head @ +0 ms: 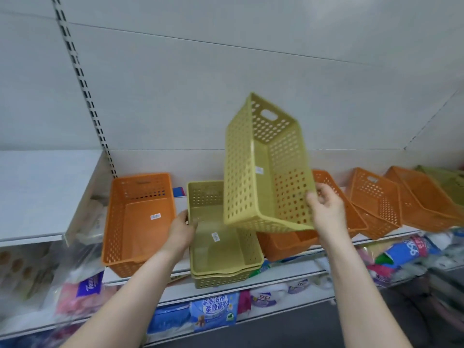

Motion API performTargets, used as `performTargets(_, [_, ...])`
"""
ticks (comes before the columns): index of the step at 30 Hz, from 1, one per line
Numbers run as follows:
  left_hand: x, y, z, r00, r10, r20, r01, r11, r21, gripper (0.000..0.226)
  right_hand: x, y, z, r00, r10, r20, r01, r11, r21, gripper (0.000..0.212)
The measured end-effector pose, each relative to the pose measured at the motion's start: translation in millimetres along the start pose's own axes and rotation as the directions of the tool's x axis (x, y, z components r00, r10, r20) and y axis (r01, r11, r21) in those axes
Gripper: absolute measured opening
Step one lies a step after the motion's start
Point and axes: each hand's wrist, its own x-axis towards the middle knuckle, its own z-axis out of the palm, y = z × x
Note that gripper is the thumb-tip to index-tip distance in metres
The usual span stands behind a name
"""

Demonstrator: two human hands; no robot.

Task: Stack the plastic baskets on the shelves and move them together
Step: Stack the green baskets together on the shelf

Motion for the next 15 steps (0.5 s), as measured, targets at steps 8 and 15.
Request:
performTargets(8, [-28.5,23.9,-20.7,0.971,-0.132,0.199,0.183,0.946,-0.268,0.058,-35.0,24.7,63.2,0.921,0.067,0.384,0.129,0.877,-0.463,0.027])
performTargets(15, [-18.0,10.4,-17.2,0.987,0.019,0.160,-0.020,1.000,0.003,0.028,-30.0,34.8,102.6,0.826,0.356,0.437,0.045,0.732,-0.680,0.052])
